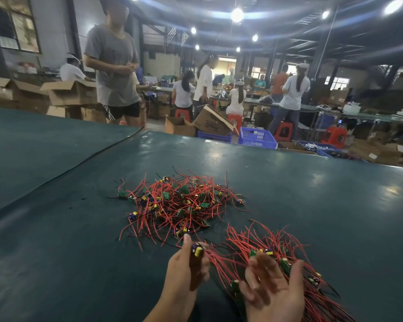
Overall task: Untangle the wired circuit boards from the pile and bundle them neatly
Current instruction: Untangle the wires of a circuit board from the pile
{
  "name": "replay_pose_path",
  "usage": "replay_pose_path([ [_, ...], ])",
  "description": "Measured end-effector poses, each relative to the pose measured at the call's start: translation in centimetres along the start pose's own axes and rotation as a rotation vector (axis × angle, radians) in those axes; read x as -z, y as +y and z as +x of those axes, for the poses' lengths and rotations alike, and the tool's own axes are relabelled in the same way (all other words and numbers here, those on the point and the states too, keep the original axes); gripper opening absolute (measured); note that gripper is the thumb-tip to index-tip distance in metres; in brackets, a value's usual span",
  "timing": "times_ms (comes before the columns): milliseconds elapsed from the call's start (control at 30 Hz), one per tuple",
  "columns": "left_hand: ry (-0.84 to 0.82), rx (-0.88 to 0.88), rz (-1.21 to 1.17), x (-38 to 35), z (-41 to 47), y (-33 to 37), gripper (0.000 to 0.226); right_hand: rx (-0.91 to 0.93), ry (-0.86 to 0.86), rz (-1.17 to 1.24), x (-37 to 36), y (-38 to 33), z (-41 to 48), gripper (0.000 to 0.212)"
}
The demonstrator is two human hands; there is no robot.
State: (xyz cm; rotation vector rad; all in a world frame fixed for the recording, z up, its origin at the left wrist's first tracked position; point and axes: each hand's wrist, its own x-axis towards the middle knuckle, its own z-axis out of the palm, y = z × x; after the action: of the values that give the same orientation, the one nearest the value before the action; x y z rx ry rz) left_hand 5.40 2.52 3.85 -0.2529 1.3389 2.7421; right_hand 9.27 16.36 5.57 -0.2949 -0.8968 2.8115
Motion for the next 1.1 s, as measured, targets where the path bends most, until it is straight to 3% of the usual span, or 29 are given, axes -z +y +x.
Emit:
replay_pose_path([
  [133,0.005,0.027,-0.064,0.3,0.2,0.9,0.045,0.027,0.009,-0.176,0.0,0.1,0.2,0.057],
  [333,-0.081,-0.022,0.252,-0.3,-0.5,0.1,0.049,-0.038,-0.121,-0.601,-1.1,2.6,-0.8,0.029],
  [700,-0.174,-0.139,0.425,0.0,-0.8,0.3,0.032,-0.104,-0.101,-0.799,-1.4,3.0,-1.5,0.007],
  [900,-0.154,-0.103,0.445,-0.2,-0.8,0.1,0.037,-0.118,0.003,-0.783,-1.4,2.4,-1.5,0.019],
  [1000,-0.123,-0.114,0.397,-0.1,-0.6,0.2,0.039,0.012,0.078,-0.76,-1.0,2.1,-1.3,0.012],
  [1100,-0.128,-0.161,0.414,0.3,-0.4,0.3,0.037,0.453,0.091,-1.054,-0.1,1.7,-1.1,0.029],
])
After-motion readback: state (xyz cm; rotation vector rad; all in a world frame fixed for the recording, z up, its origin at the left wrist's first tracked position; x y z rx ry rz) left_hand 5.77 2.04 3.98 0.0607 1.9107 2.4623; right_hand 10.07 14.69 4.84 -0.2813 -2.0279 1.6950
